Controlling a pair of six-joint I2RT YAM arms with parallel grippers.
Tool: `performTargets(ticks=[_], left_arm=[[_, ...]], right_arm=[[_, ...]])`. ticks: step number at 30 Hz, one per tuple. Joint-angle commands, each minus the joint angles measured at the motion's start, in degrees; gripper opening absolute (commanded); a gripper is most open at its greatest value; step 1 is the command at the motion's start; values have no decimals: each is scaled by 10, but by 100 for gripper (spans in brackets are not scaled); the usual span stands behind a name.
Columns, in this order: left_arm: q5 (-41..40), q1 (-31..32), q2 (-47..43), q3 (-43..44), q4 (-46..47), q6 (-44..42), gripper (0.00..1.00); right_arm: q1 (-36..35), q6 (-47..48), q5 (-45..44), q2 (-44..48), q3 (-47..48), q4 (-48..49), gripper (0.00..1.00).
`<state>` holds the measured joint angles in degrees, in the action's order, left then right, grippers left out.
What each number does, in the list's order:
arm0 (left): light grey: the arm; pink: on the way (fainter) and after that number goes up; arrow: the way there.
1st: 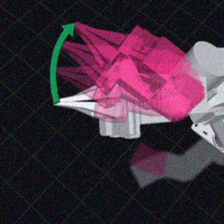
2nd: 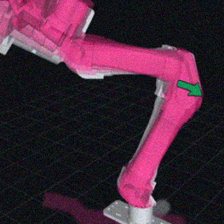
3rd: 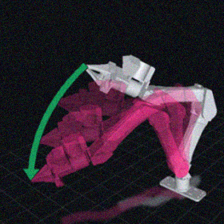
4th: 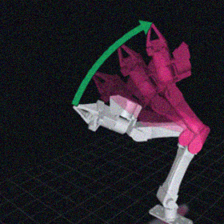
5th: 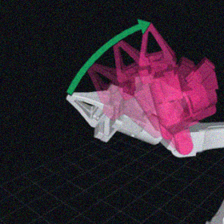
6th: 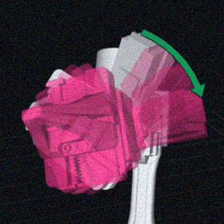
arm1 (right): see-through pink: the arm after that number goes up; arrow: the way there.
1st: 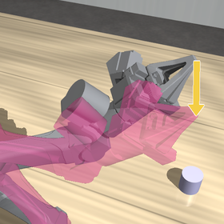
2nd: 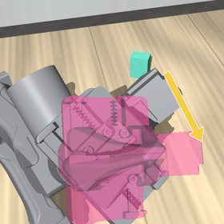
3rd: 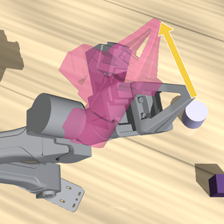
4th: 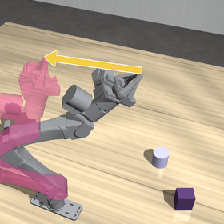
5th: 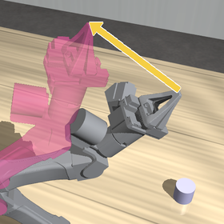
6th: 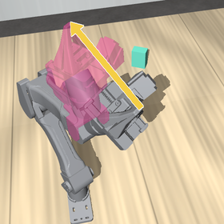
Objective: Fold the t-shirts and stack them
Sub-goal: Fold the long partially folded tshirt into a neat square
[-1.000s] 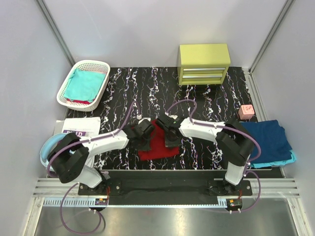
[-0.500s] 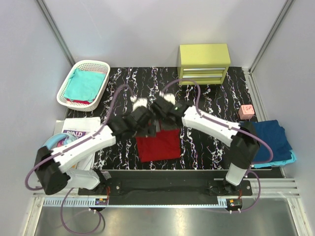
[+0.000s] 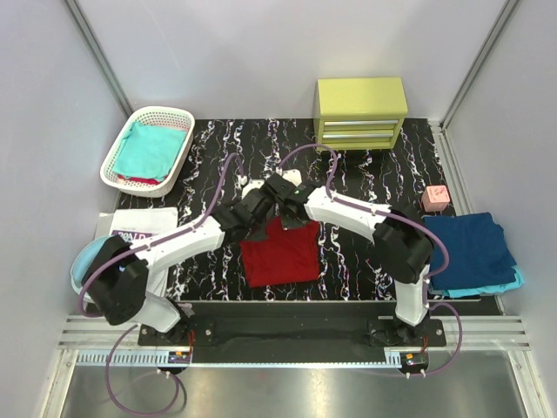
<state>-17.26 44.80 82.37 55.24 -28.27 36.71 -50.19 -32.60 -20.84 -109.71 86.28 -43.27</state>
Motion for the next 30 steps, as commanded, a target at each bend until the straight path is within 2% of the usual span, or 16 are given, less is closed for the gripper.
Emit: performTargets(ticks=[1, 7, 12, 20, 24, 26, 27, 28, 29, 30], left_arm=[[28, 0, 21, 3, 105, 1, 16], [42, -1, 93, 21, 115, 0, 15], [73, -22, 161, 22, 101, 20, 10], [82, -54, 203, 5, 72, 45, 8], [80, -64, 219, -4, 52, 54, 10], [79, -57, 200, -13, 56, 45, 21], [71, -49, 181, -15, 59, 41, 28], [54, -39, 160, -19, 60, 37, 45], [18, -16, 110, -21, 59, 28, 51], [0, -4, 85, -20, 49, 26, 59]], right_arm=[[-3, 6, -17, -16, 0, 41, 0], [10, -16, 0, -40, -13, 44, 0], [33, -50, 37, -57, -49, 30, 0], [62, -81, 64, -62, -101, 27, 0], [75, -84, 77, -71, -118, 28, 0], [72, -71, 71, -51, -121, 35, 0], [58, -62, 34, -35, -124, 40, 12], [52, -55, 12, 6, -124, 41, 22], [42, -46, -11, 28, -117, 41, 32], [35, -28, -46, 50, -111, 40, 51]])
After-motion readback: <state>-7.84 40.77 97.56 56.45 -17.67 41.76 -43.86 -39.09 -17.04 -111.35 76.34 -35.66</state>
